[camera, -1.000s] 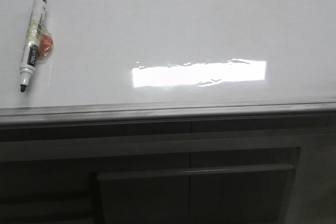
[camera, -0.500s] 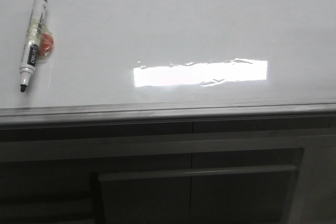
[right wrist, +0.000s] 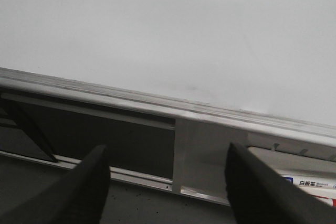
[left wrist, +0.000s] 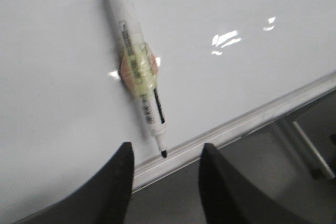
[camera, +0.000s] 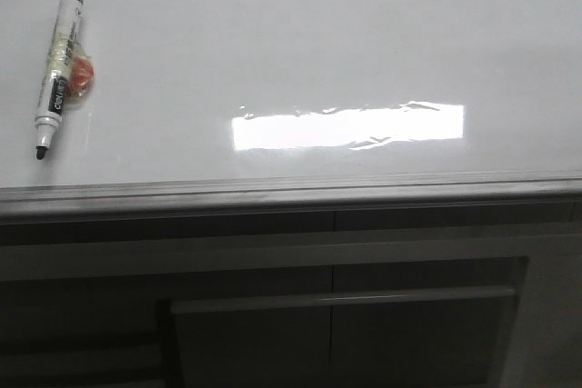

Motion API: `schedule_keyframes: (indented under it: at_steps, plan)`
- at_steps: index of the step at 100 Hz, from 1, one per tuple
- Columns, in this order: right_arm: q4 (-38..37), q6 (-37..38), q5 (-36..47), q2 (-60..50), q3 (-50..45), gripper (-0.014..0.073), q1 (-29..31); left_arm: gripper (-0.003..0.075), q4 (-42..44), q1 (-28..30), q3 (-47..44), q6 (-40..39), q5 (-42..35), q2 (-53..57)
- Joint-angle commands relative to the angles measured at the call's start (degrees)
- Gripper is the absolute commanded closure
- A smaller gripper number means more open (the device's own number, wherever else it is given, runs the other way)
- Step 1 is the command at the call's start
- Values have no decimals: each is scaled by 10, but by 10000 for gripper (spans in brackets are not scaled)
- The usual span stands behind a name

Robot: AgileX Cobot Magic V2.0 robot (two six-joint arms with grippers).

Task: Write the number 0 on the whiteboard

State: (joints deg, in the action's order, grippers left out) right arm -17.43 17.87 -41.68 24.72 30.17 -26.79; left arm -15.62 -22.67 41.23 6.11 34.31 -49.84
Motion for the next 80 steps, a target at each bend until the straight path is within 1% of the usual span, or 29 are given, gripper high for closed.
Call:
schedule_keyframes:
  at_steps: [1, 26, 50, 68, 80]
  plan:
    - [-12, -6, 34, 8, 21, 171, -2, 336, -42, -7, 20, -11, -69, -19]
    - [-12, -6, 34, 8, 21, 171, -2, 344, -92, -7, 20, -15, -100, -92]
    - [-12, -6, 29, 8, 21, 171, -2, 344, -92, -7, 20, -15, -116, -120]
    - [-12, -6, 26, 8, 21, 171, -2, 344, -92, -7, 20, -15, -165, -127]
    - [-12, -6, 26, 8, 21, 172, -2, 344, -92, -7, 20, -15, -171, -151]
